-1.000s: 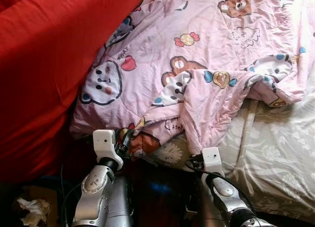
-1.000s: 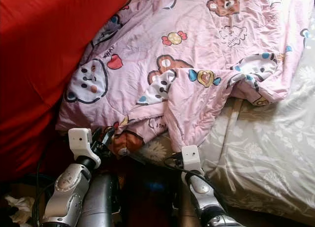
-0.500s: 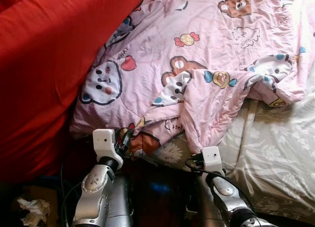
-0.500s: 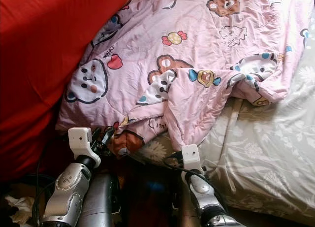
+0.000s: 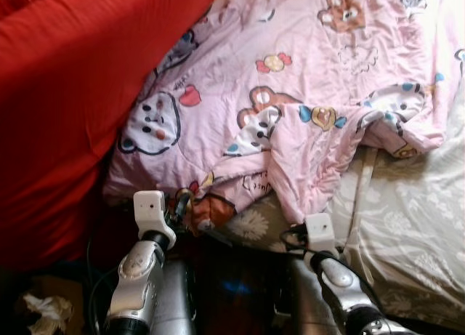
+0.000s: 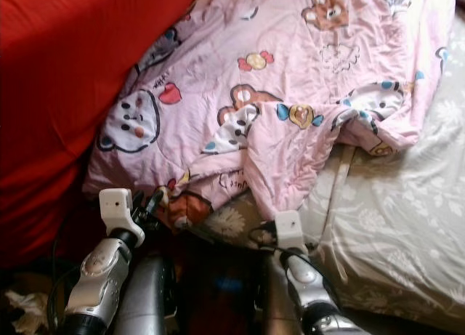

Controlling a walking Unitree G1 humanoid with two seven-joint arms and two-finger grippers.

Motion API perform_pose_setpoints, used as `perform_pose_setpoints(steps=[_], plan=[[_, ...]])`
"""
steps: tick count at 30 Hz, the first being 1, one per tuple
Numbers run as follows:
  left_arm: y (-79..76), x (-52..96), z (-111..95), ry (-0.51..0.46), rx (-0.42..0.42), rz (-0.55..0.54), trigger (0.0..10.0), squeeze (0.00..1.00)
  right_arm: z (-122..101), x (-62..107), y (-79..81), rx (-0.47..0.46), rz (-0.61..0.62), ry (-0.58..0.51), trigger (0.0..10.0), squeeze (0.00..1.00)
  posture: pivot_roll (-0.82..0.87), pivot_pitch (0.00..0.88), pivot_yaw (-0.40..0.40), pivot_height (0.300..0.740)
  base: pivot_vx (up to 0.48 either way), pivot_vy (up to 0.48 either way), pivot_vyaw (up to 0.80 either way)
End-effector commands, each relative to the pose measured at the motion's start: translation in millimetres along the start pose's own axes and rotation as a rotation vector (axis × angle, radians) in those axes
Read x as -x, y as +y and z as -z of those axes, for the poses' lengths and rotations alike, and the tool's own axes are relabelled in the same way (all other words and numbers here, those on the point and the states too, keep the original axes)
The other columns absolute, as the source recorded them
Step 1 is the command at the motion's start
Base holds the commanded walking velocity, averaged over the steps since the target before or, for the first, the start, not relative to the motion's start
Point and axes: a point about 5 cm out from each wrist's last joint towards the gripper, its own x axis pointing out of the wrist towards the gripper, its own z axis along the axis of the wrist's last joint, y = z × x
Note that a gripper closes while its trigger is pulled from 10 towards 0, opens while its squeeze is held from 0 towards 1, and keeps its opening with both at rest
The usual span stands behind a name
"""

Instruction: Clean up the room

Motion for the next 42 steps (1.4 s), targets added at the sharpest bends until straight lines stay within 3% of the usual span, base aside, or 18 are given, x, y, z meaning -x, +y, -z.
perform_pose_setpoints(steps=[1,2,3,4,10,16,24,30,36,39,42], plan=[[8.4,5.1,14,0.044,-0.001,-0.029,10.0,0.00,8,4.0,-3.0,-0.051,0.011,0.009,0.0,0.00,0.03,0.200,-0.004,0.606,0.000,0.000,0.00],[10.4,4.4,16,0.052,-0.005,-0.036,10.0,0.00,8,4.3,-3.4,-0.061,0.008,0.003,6.5,0.00,0.03,0.190,-0.004,0.606,0.000,0.000,0.00],[11.6,4.0,17,0.056,-0.007,-0.041,10.0,0.00,8,4.5,-3.7,-0.066,0.005,-0.002,6.5,0.00,0.03,0.190,-0.004,0.606,0.000,0.000,0.00],[13.2,3.4,19,0.062,-0.010,-0.049,10.0,0.00,7,4.7,-4.8,-0.075,0.010,-0.008,10.0,0.00,0.02,0.176,-0.005,0.606,0.000,0.000,0.00],[20.7,1.4,14,0.028,-0.022,-0.068,10.0,0.00,14,10.9,-15.3,-0.204,0.076,-0.040,10.0,0.00,0.00,0.149,-0.009,0.606,0.000,0.000,0.00],[23.4,2.1,22,0.055,-0.036,-0.073,10.0,0.00,25,15.8,-10.0,-0.199,0.047,-0.016,10.0,0.00,-0.01,0.145,-0.007,0.606,0.000,0.000,0.00],[25.9,4.9,35,0.113,-0.047,-0.074,10.0,0.00,26,15.0,-8.8,-0.156,0.042,0.013,10.0,0.00,-0.02,0.132,0.001,0.670,0.000,0.000,0.00],[27.1,5.3,37,0.127,-0.048,-0.072,10.0,0.00,25,14.2,-7.1,-0.153,0.039,0.014,10.0,0.00,-0.01,0.130,0.007,0.695,0.000,0.000,0.00],[32.8,13.8,54,0.225,-0.065,-0.079,10.0,0.00,35,17.9,-2.6,-0.150,0.037,0.050,10.0,0.00,-0.02,0.114,0.014,0.740,0.000,0.000,0.00],[43.0,27.4,72,0.333,-0.084,-0.115,10.0,0.00,46,22.6,-3.5,-0.154,0.045,0.094,10.0,0.00,-0.02,0.098,0.014,0.740,0.000,0.000,0.00],[48.4,34.6,79,0.379,-0.086,-0.140,10.0,0.00,49,24.7,-4.7,-0.149,0.049,0.108,10.0,0.00,-0.02,0.085,0.009,0.740,0.000,0.000,0.00]])
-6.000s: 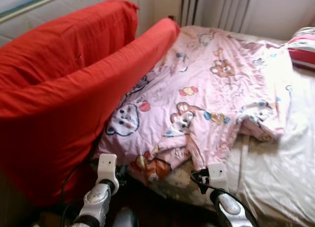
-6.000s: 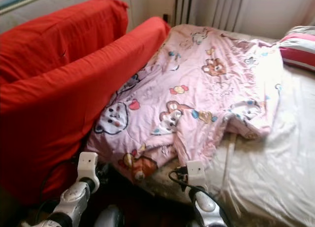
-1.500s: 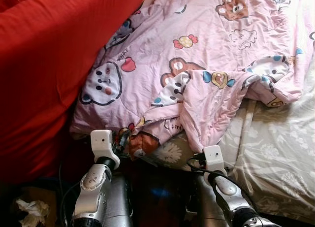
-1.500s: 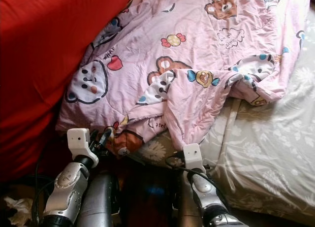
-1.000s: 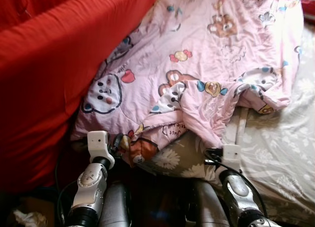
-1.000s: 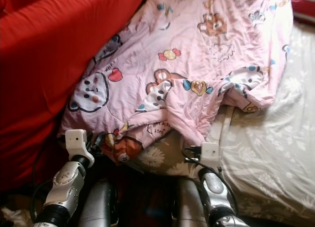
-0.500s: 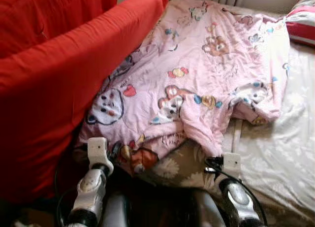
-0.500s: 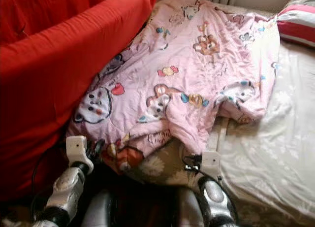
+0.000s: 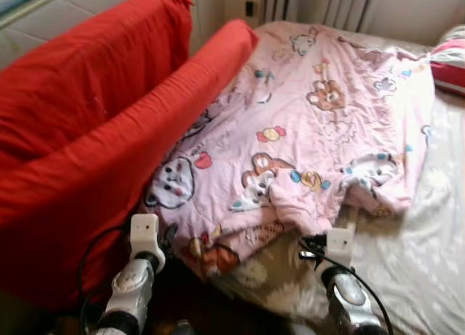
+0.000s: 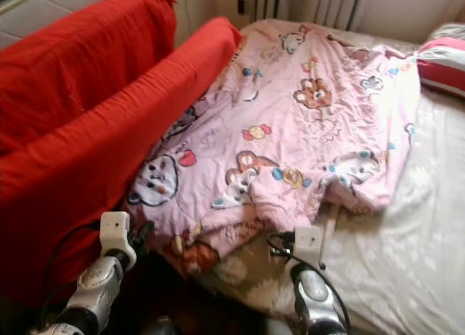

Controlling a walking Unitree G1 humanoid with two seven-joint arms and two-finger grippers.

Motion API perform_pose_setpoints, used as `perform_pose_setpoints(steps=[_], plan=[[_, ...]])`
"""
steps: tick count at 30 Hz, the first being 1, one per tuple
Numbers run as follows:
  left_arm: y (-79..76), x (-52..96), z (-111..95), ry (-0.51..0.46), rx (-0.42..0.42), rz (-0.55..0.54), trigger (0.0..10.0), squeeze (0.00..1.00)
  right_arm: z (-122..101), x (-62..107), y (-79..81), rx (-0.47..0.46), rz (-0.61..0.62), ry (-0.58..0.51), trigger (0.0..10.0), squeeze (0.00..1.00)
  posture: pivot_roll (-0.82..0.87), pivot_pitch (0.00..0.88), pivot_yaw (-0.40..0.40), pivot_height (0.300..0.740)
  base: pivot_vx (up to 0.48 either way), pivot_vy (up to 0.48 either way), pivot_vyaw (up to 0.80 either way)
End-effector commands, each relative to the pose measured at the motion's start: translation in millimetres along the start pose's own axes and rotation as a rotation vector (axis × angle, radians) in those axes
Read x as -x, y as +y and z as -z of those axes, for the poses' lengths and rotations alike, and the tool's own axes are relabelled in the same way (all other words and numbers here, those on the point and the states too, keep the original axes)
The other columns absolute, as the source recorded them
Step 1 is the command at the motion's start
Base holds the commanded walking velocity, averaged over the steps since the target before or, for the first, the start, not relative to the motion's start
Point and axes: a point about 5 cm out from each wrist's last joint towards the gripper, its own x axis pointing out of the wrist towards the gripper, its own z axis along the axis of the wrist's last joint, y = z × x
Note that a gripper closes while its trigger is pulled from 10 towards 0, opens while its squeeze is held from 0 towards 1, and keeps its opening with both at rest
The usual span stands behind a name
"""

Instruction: Clean up the room

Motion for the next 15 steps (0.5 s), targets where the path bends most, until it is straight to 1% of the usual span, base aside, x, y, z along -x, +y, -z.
perform_pose_setpoints(steps=[1,5,7,8,10,13,14,15], plan=[[7.0,8.6,20,0.088,-0.003,-0.028,10.0,0.00,13,4.9,-1.8,0.002,0.008,0.054,10.0,0.00,-0.02,0.085,0.009,0.740,0.000,0.000,0.00],[10.0,12.3,28,0.126,0.001,-0.047,10.0,0.00,14,6.0,-4.0,0.005,0.008,0.056,10.0,0.00,-0.02,0.071,-0.001,0.740,0.000,0.000,0.00],[9.3,15.0,36,0.163,0.008,-0.056,10.0,0.00,15,6.6,-6.9,0.009,0.017,0.064,10.0,0.00,-0.03,0.072,-0.006,0.740,0.000,0.000,0.00],[7.6,17.1,42,0.199,0.011,-0.061,10.0,0.00,18,7.7,-10.7,0.014,0.043,0.088,10.0,0.00,-0.03,0.072,-0.006,0.740,0.000,0.000,0.00],[6.3,19.0,48,0.228,0.007,-0.066,10.0,0.00,24,9.9,-14.0,0.018,0.071,0.130,10.0,0.00,-0.03,0.069,-0.005,0.740,0.000,0.000,0.00],[5.6,27.3,63,0.304,0.003,-0.084,10.0,0.00,47,21.0,-18.0,0.033,0.098,0.239,10.0,0.00,-0.02,0.066,-0.007,0.740,0.000,0.000,0.00],[5.8,29.4,67,0.320,0.006,-0.088,10.0,0.00,53,24.1,-18.3,0.025,0.102,0.258,10.0,0.00,-0.02,0.066,-0.006,0.740,0.000,0.000,0.00],[6.5,32.4,71,0.336,0.014,-0.093,10.0,0.00,62,29.4,-18.9,-0.006,0.122,0.287,10.0,0.00,-0.03,0.066,-0.003,0.740,0.000,0.000,0.00]])
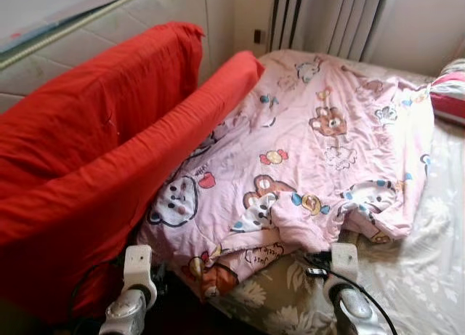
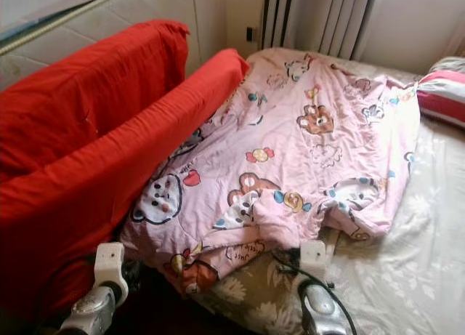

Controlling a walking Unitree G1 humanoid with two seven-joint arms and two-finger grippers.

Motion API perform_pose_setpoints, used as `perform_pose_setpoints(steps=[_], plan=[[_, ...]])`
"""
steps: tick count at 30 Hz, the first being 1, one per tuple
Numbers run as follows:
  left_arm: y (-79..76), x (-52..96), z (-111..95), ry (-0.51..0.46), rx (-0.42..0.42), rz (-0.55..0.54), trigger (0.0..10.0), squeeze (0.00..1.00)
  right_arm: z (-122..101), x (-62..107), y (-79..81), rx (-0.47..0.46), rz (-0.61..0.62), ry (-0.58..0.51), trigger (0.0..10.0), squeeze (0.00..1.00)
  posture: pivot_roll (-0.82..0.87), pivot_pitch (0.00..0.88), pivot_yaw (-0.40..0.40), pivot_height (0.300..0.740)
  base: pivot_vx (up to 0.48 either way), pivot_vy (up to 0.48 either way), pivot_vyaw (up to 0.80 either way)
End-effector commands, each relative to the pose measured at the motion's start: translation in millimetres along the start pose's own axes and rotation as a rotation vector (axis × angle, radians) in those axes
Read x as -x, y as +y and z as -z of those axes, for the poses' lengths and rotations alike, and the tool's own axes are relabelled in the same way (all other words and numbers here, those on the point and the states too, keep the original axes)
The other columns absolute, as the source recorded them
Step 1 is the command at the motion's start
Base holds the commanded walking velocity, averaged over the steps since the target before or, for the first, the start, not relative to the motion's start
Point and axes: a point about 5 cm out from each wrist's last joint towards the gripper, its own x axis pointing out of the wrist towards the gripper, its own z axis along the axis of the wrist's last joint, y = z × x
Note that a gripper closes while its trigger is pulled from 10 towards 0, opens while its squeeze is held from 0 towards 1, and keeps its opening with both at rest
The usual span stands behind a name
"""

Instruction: Clean up the room

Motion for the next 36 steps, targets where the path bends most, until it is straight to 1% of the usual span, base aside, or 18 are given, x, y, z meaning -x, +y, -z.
perform_pose_setpoints(steps=[1,3,11,13,16,17,20,24,28,36], plan=[[1.4,3.4,13,0.055,0.002,-0.011,10.0,0.00,13,3.2,0.6,-0.018,0.011,0.053,10.0,0.00,-0.03,0.066,-0.003,0.740,0.000,0.000,0.00],[0.7,5.5,20,0.078,-0.009,-0.006,10.0,0.00,20,5.3,-0.5,-0.030,0.030,0.079,10.0,0.00,-0.04,0.068,0.005,0.740,0.000,0.000,0.00],[2.2,7.0,24,0.097,-0.024,-0.011,10.0,0.00,17,4.2,0.0,-0.018,0.038,0.070,10.0,0.00,-0.03,0.077,0.015,0.740,0.000,0.000,0.00],[1.5,8.0,28,0.116,-0.037,-0.008,10.0,0.00,25,7.4,-2.8,-0.011,0.053,0.098,10.0,0.00,-0.03,0.079,0.019,0.740,0.000,0.000,0.00],[1.3,9.1,31,0.127,-0.036,-0.008,10.0,0.00,32,10.0,-4.7,-0.005,0.072,0.115,10.0,0.00,-0.03,0.082,0.022,0.740,0.000,0.000,0.00],[0.5,10.5,35,0.140,-0.037,-0.007,10.0,0.00,37,12.1,-6.2,-0.009,0.085,0.134,10.0,0.00,-0.03,0.083,0.024,0.740,0.000,0.000,0.00],[-1.3,12.7,41,0.161,-0.038,0.000,10.0,0.00,42,14.2,-7.2,-0.010,0.090,0.146,10.0,0.00,-0.04,0.082,0.024,0.740,0.000,0.000,0.00],[-2.6,14.1,44,0.172,-0.036,0.007,10.0,0.00,44,15.1,-8.7,-0.007,0.099,0.150,10.0,0.00,-0.04,0.079,0.024,0.740,0.000,0.000,0.00],[-3.4,15.1,47,0.183,-0.037,0.012,10.0,0.00,44,15.6,-10.7,0.033,0.106,0.156,10.0,0.00,-0.04,0.076,0.022,0.740,0.000,0.000,0.00],[-5.6,15.5,48,0.186,-0.038,0.023,10.0,0.00,46,16.2,-8.4,0.055,0.099,0.159,10.0,0.00,-0.04,0.067,0.023,0.740,0.000,0.000,0.00]])
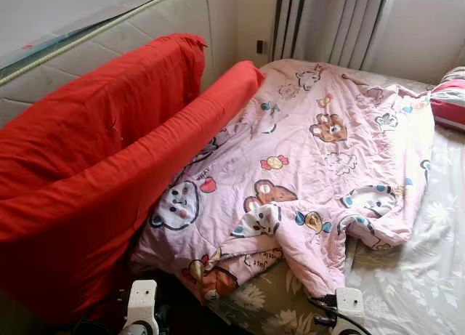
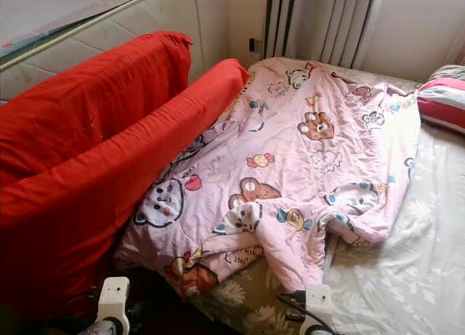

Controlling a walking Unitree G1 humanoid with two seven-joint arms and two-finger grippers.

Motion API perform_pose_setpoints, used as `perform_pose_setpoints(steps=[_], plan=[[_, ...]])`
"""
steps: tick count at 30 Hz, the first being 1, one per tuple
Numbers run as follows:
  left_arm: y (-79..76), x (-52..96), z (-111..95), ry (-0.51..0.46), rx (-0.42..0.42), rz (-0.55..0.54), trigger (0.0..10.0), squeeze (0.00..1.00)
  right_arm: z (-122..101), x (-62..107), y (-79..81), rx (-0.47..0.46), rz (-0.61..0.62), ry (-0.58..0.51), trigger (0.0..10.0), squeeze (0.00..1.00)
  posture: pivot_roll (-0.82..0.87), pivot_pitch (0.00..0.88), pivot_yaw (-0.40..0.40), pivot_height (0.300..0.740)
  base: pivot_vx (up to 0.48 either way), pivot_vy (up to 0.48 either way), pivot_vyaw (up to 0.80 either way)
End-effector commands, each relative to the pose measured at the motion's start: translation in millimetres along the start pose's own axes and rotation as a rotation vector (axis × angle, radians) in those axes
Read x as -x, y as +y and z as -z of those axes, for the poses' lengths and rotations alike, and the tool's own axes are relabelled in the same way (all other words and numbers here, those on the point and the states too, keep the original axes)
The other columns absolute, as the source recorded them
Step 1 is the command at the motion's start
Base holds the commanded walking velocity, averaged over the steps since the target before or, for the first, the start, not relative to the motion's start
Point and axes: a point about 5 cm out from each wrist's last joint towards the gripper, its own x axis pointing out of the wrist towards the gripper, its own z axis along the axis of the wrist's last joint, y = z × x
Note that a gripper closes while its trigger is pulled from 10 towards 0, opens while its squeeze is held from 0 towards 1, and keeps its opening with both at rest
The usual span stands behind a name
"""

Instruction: Clean up the room

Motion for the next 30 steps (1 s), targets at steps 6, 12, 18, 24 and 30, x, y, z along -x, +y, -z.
perform_pose_setpoints(steps=[6,12,18,24,30], plan=[[0.5,2.0,8.7,0.035,-0.003,0.007,10.0,0.00,7.5,2.1,2.5,0.078,-0.007,0.018,10.0,0.00,-0.04,0.065,0.024,0.740,0.000,0.000,0.00],[-0.7,1.8,7.9,0.027,0.002,0.013,10.0,0.00,10.0,2.7,0.4,0.062,0.005,0.026,10.0,0.00,-0.03,0.071,0.021,0.740,-0.161,0.000,0.00],[-0.4,1.9,7.9,0.024,0.010,0.011,10.0,0.00,9.8,2.6,-2.5,0.064,0.018,0.027,10.0,0.00,-0.03,0.081,0.020,0.740,-0.266,0.000,0.00],[0.8,2.4,9.3,0.028,0.014,0.008,10.0,0.00,10.5,2.8,-3.8,0.065,0.027,0.028,10.0,0.00,-0.03,0.082,0.020,0.740,-0.291,0.000,0.00],[1.7,2.6,9.7,0.030,0.013,0.005,10.0,0.00,10.3,2.8,-4.8,0.058,0.037,0.025,10.0,0.00,-0.03,0.083,0.021,0.740,-0.296,0.000,0.00]])
